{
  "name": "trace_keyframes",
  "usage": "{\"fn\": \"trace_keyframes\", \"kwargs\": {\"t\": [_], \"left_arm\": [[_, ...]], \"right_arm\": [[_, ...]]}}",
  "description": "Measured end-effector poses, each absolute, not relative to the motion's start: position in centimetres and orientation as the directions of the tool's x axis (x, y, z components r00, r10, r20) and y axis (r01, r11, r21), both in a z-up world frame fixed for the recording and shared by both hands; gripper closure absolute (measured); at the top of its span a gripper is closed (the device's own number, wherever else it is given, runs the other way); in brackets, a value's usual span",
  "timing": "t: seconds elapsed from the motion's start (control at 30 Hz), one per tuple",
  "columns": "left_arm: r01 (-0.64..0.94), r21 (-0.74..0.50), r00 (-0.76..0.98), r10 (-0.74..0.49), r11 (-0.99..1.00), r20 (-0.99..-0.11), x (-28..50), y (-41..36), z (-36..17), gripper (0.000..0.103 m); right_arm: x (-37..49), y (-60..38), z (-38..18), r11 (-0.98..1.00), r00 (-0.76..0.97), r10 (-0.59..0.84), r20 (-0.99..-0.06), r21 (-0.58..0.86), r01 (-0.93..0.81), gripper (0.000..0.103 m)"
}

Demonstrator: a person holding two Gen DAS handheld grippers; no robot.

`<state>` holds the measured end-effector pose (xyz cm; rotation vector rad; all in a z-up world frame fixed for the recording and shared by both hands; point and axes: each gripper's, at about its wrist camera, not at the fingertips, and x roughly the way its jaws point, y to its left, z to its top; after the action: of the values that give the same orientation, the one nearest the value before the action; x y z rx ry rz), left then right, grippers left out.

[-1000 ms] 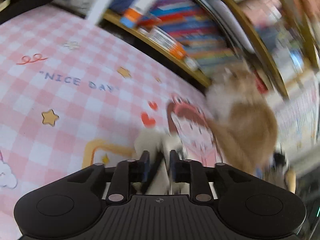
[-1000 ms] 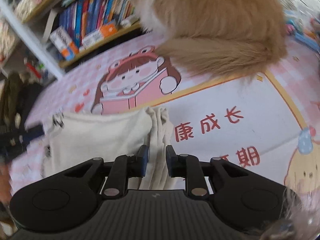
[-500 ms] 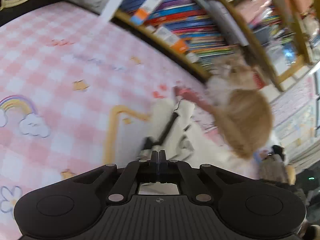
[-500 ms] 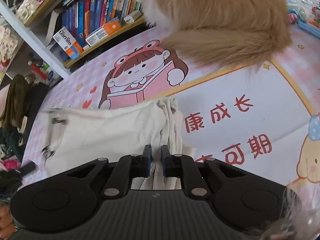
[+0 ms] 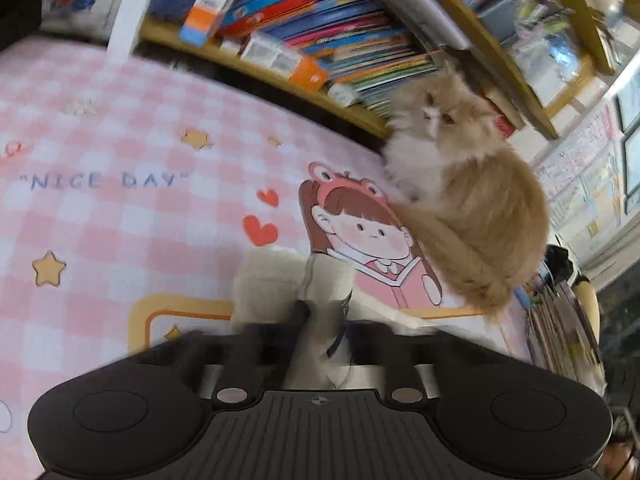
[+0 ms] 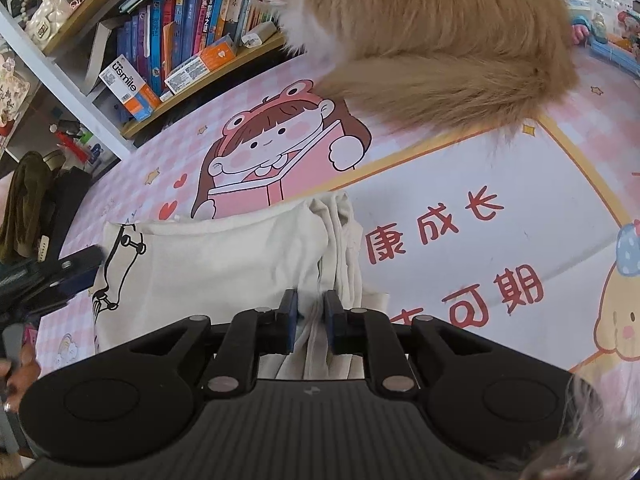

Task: Fold clothes
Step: 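Grasp the folded shirt's edge with the left gripper while the right gripper grasps beside it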

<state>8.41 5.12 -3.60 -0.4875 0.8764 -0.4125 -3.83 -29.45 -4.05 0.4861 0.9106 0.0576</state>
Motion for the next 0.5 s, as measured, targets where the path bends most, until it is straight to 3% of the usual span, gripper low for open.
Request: {"fn": "trace_keyframes", "kwargs": {"t": [0.2, 0.23, 0.37, 0.5], "left_arm": [[0.082, -0.595, 0.590, -0.520, 0.800, -0.618, 8.7, 5.6, -4.6, 0.087], [0.068, -0.613, 0.602, -0.522, 0.787, -0.604, 8.4, 6.1, -4.3, 0.082], [0.043, -0.589, 0.638, -0.476, 0.807, -0.605, 7.1, 7.3, -3.4, 0.041], [0.084, -0.523, 0.604, -0.461, 0.848, -0.650, 6.0, 7.2, -3.3, 0.033]], "right_arm": [[-3.8, -29.4, -4.2, 0.891, 0.617, 0.249, -0.747, 0.426, 0.156, 0.091], [-3.8, -29.4, -4.2, 0.892, 0.615, 0.247, -0.748, 0.424, 0.157, 0.091], [-3.9, -29.3, -3.9, 0.894, 0.615, 0.241, -0.751, 0.418, 0.161, 0.090], [-3.8, -29.0, -3.6, 0.900, 0.613, 0.229, -0.756, 0.404, 0.162, 0.087]]}}
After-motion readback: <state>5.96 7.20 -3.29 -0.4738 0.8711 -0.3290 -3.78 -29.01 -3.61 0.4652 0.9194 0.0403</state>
